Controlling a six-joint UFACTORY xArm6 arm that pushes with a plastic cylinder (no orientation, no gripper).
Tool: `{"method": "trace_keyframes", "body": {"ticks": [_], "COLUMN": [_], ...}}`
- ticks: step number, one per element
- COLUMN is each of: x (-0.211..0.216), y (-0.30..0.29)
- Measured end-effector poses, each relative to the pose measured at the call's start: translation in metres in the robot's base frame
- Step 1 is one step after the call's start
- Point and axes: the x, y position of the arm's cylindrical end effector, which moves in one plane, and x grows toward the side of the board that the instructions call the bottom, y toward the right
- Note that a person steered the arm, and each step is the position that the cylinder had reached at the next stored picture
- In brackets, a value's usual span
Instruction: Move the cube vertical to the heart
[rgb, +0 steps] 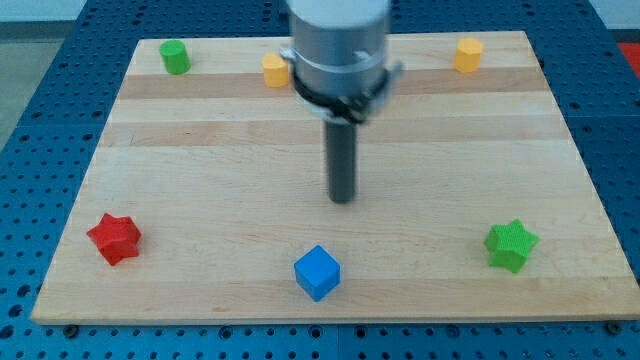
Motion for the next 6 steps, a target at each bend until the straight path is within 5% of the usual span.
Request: {"method": "trace_keyframes", "body": {"ticks": [1, 2, 3, 6], "x": [0.059, 0.105, 0.057, 0.09], "y": [0.061, -0.001, -0.034, -0.069]}}
